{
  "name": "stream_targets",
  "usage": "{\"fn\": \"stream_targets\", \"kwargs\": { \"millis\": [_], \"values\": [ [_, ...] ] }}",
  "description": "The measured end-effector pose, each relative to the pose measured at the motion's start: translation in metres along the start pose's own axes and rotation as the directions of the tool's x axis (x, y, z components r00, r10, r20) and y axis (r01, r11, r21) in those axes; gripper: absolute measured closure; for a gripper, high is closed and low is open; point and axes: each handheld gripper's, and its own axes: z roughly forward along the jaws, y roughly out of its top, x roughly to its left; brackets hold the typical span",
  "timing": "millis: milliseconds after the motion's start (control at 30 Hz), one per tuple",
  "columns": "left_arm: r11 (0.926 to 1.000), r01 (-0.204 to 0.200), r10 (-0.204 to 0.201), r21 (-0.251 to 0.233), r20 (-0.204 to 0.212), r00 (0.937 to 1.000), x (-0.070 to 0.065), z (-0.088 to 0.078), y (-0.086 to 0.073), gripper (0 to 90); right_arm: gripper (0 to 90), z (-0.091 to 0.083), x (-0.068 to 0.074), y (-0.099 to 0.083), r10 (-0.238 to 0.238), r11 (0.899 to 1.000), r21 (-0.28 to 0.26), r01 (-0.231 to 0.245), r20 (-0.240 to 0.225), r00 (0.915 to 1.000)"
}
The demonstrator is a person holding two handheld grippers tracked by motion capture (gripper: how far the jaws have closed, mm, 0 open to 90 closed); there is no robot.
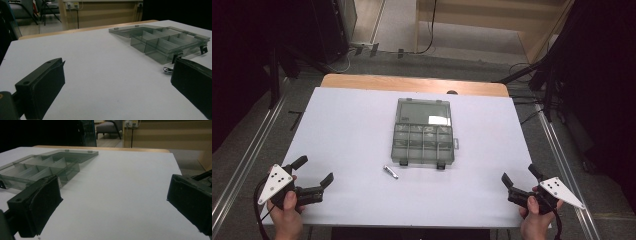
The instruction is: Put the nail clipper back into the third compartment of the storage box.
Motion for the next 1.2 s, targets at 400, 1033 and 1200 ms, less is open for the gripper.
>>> {"fn": "stream_targets", "kwargs": {
  "millis": [400,1033,1200],
  "values": [
    [1.0,0.002,-0.002,-0.009,0.01,0.9999,-0.001,-0.001,0.001,0.0,0.0,0.003,0.013,0.011,-0.021,0.999,0.035,0.023,-0.056,0.9982],
    [0.9998,0.007,-0.007,-0.017,0.014,0.9999,-0.002,-0.003,0.001,0.0,0.7,0.024,0.04,0.032,-0.053,0.993,0.099,0.071,-0.177,0.9828],
    [0.9999,0.004,-0.004,-0.016,0.012,0.9999,-0.003,-0.003,0.001,0.0,0.8,0.034,0.051,0.038,-0.064,0.989,0.116,0.09,-0.211,0.9754]
  ]
}}
